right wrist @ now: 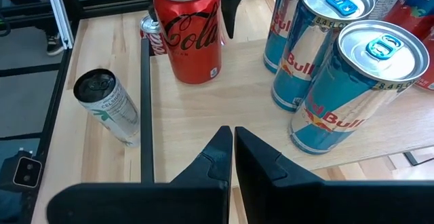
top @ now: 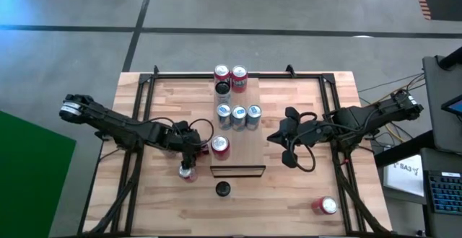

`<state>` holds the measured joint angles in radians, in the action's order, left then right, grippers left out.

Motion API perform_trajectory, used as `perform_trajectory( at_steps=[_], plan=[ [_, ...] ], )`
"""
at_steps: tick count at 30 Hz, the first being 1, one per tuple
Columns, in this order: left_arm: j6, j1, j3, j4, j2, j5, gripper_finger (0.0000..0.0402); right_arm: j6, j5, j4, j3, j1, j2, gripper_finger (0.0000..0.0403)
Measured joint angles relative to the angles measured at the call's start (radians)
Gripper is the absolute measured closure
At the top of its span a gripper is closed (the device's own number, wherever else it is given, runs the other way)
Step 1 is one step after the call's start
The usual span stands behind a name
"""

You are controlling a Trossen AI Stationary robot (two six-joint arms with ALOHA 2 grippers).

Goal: Place canned beverage on shelf
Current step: Put the red black soda can on the shelf

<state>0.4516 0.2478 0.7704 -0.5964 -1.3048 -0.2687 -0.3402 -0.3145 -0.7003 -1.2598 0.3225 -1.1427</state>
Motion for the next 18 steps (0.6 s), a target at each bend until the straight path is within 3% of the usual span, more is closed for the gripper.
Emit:
perform_trajectory(
  at_steps=[18],
  plan=[
    [0.017,0.0,-0.014,0.004,0.0,0.001,0.0082,0.0,0.0,0.001,0.0,0.0,0.0,0.0394]
  ],
)
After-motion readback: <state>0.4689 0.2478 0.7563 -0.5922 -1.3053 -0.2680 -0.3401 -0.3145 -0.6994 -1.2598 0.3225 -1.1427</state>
